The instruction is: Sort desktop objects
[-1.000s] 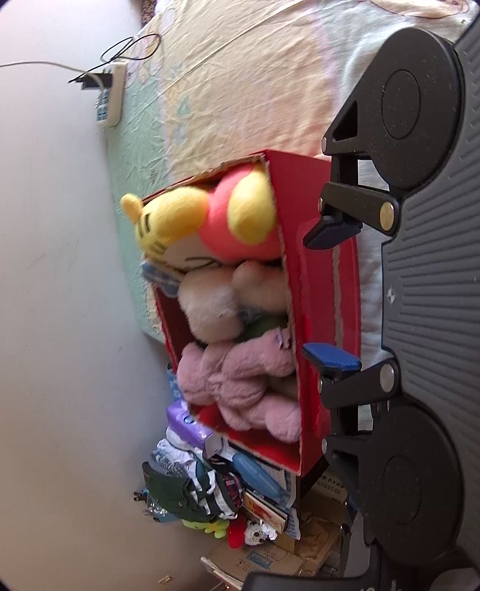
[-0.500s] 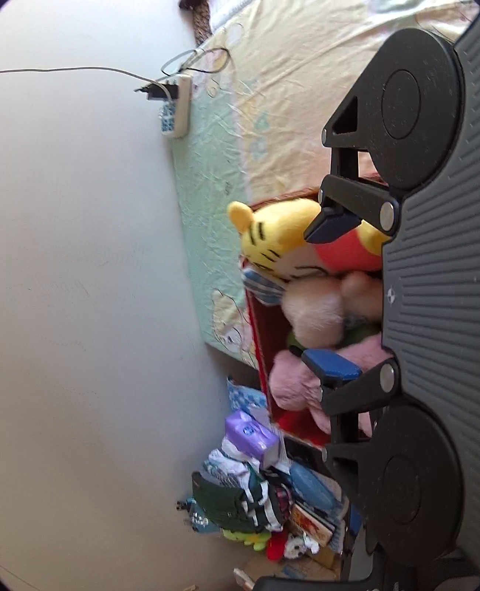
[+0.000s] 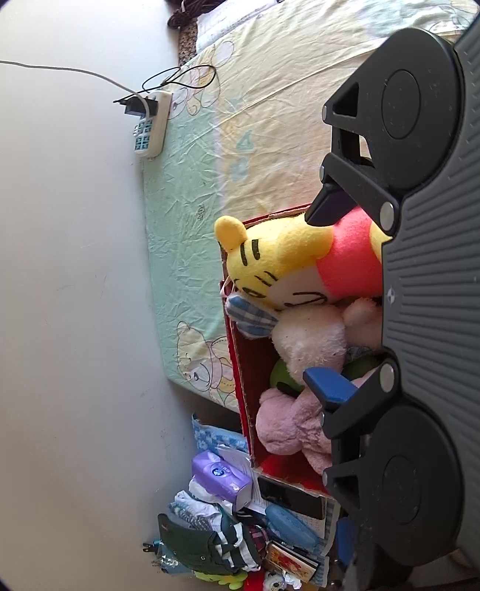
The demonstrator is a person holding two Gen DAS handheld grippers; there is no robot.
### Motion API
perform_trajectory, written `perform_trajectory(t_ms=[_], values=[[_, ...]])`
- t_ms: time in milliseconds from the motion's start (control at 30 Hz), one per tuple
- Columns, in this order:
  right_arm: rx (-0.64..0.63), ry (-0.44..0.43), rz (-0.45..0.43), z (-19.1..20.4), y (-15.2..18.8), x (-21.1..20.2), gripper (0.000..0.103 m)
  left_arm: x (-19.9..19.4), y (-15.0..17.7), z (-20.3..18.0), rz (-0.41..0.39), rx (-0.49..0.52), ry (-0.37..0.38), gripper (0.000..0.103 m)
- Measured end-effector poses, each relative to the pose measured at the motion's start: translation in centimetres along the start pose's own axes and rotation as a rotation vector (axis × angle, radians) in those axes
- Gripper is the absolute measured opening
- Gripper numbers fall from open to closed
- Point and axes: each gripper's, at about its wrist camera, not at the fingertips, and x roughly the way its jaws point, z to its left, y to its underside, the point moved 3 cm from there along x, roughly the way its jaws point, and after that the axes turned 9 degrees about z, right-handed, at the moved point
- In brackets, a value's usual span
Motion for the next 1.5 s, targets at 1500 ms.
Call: perform_trajectory(t_ms=[1500], values=[[-0.047,0.016,0.053,-0.3,0.6,1.6,0.091,0.7,1.7,-1.2,0.002,-0.026,-0.004,0.100]])
